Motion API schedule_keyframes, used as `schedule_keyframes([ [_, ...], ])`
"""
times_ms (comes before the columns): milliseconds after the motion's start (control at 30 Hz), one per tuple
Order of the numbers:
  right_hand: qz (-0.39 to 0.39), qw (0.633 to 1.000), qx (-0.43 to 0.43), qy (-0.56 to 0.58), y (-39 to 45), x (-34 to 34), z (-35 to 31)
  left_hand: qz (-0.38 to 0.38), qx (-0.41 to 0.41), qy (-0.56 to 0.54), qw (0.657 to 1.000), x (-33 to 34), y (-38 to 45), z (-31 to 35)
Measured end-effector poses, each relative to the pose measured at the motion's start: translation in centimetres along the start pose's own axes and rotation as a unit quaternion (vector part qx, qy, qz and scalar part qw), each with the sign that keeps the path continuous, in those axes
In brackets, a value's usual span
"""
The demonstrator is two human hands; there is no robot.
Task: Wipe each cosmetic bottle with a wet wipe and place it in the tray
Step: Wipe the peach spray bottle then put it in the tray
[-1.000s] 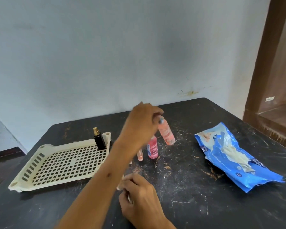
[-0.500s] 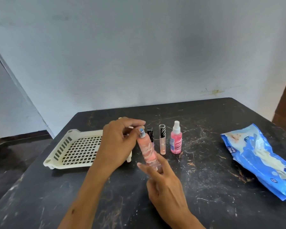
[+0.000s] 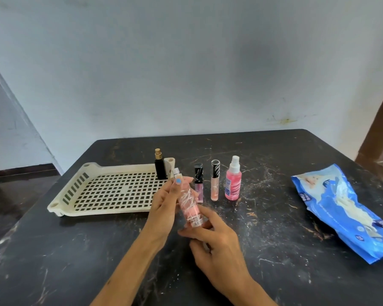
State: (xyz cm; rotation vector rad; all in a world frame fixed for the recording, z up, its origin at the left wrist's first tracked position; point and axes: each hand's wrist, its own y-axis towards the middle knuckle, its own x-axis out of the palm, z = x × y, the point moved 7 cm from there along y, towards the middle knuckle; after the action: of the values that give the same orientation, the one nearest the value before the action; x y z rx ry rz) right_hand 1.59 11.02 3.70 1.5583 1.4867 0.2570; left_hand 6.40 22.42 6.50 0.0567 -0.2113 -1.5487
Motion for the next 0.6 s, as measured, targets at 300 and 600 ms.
schedule_keyframes([
  [300, 0.167, 0.985, -0.024, 0.037, 1.8, -4.3, 0.5, 0.002, -0.109, -0.197, 0.974, 0.7, -0.1, -2.2],
  [600, 0.142, 0.987, 0.033, 0.064, 3.2, -1.9, 2.9, -0.012, -0.190, -0.232, 0.954, 2.4, -0.6, -5.5],
])
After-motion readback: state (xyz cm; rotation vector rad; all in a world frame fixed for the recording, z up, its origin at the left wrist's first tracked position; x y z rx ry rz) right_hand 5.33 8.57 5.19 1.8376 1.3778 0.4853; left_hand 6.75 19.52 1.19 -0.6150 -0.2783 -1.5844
